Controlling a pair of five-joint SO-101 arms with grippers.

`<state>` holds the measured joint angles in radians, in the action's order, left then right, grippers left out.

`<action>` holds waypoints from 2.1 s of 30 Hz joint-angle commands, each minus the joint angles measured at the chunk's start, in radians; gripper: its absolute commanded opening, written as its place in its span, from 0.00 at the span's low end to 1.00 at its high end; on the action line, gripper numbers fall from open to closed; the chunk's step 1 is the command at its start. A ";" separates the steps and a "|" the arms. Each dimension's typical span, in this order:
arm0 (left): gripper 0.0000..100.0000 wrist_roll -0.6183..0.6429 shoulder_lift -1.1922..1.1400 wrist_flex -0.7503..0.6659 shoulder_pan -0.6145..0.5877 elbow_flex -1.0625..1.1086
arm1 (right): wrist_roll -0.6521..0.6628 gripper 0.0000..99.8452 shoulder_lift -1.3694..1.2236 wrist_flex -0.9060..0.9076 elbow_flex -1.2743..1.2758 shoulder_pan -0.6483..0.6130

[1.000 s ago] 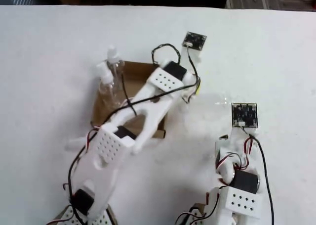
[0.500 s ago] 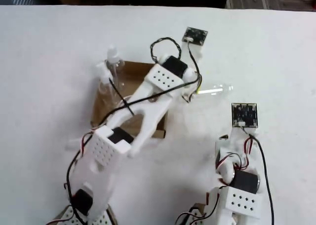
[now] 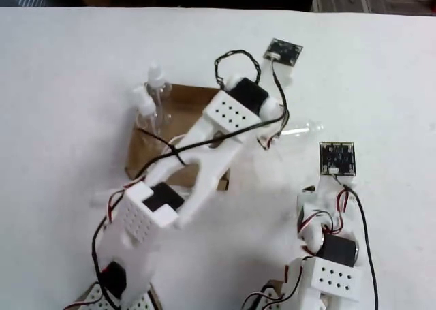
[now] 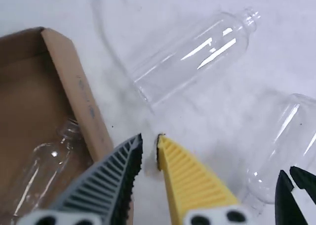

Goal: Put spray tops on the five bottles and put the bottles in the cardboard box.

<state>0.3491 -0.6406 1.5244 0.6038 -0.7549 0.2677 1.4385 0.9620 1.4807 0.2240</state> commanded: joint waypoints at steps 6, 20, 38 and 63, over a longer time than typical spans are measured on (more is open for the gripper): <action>0.07 -0.040 0.188 -0.124 0.033 0.206 | 0.009 0.02 0.007 0.001 -0.009 -0.005; 0.07 0.006 0.283 -0.996 -0.050 0.747 | 0.009 0.02 0.007 0.001 -0.009 -0.005; 0.10 0.014 -0.012 -1.194 -0.116 0.554 | 0.009 0.02 0.007 0.002 -0.008 -0.007; 0.28 0.199 -0.116 -0.942 -0.133 0.457 | 0.009 0.02 0.007 0.004 -0.008 -0.007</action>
<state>0.4826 -0.7495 0.5439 0.5010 -0.2854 0.2677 1.4415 0.9620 1.4807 0.2240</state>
